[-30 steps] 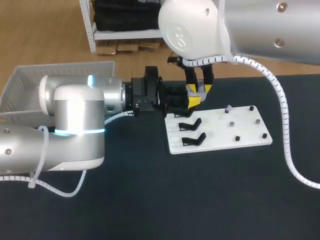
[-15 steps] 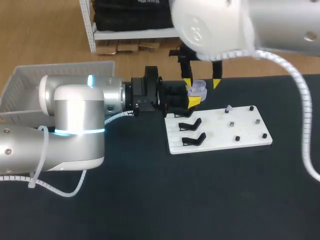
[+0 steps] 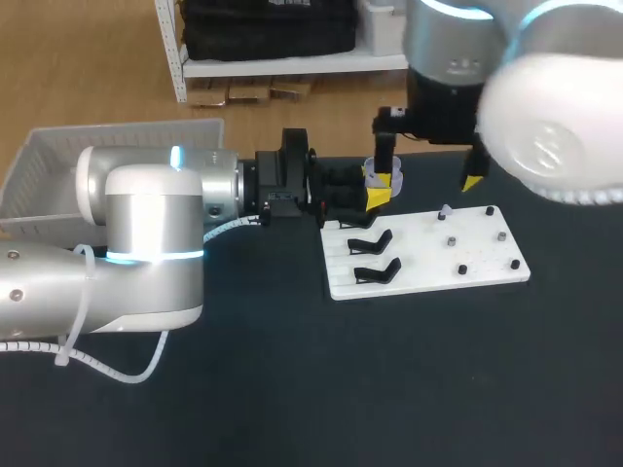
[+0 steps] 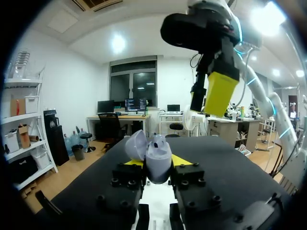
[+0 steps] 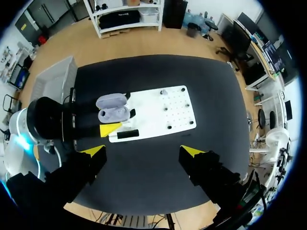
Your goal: Pick up each earbud case from the left stands, insert the matching earbuds, close the lid, and place the case in the box.
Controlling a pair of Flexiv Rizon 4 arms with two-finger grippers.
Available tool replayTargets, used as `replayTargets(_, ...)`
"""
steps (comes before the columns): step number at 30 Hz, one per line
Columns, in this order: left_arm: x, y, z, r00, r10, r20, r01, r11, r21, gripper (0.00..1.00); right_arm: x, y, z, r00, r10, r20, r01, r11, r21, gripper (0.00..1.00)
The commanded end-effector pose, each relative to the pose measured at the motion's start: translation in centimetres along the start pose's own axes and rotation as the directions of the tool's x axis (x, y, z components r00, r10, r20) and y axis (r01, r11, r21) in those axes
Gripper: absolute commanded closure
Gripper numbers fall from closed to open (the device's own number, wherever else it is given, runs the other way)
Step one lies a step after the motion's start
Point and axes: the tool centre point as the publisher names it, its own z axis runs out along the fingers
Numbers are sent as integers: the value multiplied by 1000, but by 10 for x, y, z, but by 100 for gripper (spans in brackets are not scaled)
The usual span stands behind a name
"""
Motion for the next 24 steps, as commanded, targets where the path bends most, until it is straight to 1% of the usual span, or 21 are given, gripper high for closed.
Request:
replayTargets(1,2,-1,1,1000,5,9,-5,1000,-8,100,6,-8,0,993,6,119,3,997,-75,0)
replayTargets(4,2,-1,1,1000,5,9,-5,1000,-8,100,6,-8,0,993,6,119,3,997,-75,0)
replayTargets(5,2,-1,1,1000,5,9,-5,1000,-8,100,2,-13,5,992,7,125,2,997,-72,0)
replayTargets(6,2,-1,1,1000,5,9,-5,1000,-8,100,-4,-19,8,990,-9,143,21,996,-85,0)
replayTargets(7,2,-1,1,1000,5,9,-5,1000,-8,100,-10,-26,11,990,-27,139,41,994,-100,0)
replayTargets(8,2,-1,1,1000,5,9,-5,1000,-8,100,-18,-34,12,987,-24,159,42,993,-110,0)
replayTargets(10,2,-1,1,1000,5,9,-5,1000,-8,100,-30,-44,17,982,-50,184,70,992,-104,0)
replayTargets(11,2,-1,1,1000,5,9,-5,1000,-8,100,-35,-47,19,977,-68,201,91,990,-105,0)
replayTargets(12,2,-1,1,1000,5,9,-5,1000,-8,100,-41,-51,22,978,-79,193,102,989,-109,0)
replayTargets(14,2,-1,1,1000,5,9,-5,1000,-8,100,-53,-54,30,976,-77,203,103,987,-122,0)
replayTargets(15,2,-1,1,1000,5,9,-5,1000,-8,100,-59,-55,35,979,-78,190,104,986,-128,0)
replayTargets(17,2,-1,1,1000,5,9,-5,1000,-8,100,-69,-56,46,979,-82,187,108,986,-130,0)
replayTargets(18,2,-1,1,1000,5,9,-5,1000,-8,100,-74,-56,54,983,-77,166,99,987,-128,0)
replayTargets(19,2,-1,1,1000,5,9,-5,1000,-8,100,-79,-56,61,983,-69,169,91,988,-122,0)
replayTargets(24,2,-1,1,1000,5,9,-5,1000,-8,100,-95,-52,99,990,-57,125,70,992,-101,0)
